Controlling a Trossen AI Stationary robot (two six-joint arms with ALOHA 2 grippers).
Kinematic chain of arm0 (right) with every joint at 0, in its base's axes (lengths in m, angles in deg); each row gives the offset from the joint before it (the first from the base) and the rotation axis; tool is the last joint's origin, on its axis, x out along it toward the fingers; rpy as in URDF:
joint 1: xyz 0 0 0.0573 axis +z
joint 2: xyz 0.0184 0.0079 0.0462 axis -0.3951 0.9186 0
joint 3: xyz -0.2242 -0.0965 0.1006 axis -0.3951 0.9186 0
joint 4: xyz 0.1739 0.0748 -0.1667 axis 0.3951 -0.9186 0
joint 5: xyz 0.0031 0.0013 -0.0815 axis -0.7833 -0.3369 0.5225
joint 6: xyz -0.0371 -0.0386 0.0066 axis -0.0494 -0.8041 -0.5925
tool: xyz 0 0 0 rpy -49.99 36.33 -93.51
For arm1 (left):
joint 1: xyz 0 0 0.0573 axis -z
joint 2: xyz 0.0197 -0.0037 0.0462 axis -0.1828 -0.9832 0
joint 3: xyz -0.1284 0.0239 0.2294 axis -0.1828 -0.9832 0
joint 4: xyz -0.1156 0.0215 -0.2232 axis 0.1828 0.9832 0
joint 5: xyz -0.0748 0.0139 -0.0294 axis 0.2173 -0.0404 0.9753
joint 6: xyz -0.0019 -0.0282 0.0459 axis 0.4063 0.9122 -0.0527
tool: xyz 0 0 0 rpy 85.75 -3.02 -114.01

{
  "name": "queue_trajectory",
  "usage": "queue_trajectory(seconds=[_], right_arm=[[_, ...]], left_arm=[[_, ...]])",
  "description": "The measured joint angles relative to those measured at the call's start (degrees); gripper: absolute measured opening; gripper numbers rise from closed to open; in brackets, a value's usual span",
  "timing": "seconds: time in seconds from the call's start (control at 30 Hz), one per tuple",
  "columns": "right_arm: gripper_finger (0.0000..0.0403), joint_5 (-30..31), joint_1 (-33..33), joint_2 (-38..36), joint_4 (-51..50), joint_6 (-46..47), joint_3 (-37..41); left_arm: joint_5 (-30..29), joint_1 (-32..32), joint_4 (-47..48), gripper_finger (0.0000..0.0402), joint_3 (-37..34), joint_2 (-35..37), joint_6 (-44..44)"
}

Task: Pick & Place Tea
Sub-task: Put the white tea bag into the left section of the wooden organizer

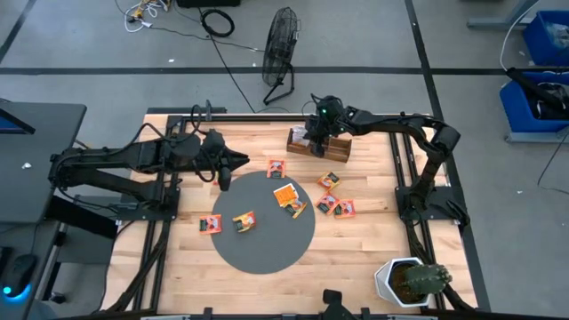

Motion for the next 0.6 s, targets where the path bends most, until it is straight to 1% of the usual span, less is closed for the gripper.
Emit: queue_trajectory(seconds=[0.13, 0.23, 0.5, 0.6], right_arm=[[0.0000, 1.54, 0.00, 0.00, 1.43, 0.00, 0.00], [0.0011, 1.82, 0.02, 0.00, 2.08, 0.16, 0.00], [0.0080, 2.67, 0.14, -0.04, 1.92, 0.15, 0.00], [0.0108, 4.13, 0.26, -1.33, 1.63, -0.13, 0.00]], left_arm=[[0.00, 0.01, 0.00, 0.0060, 0.00, 0.00, -0.01], [0.00, 0.00, 0.00, 0.0060, 0.00, 0.00, -0.03], [0.00, 0.00, 0.02, 0.0060, 0.00, 0.00, -0.05], [0.00, 0.00, -0.01, 0.0060, 0.00, 0.00, -0.05]])
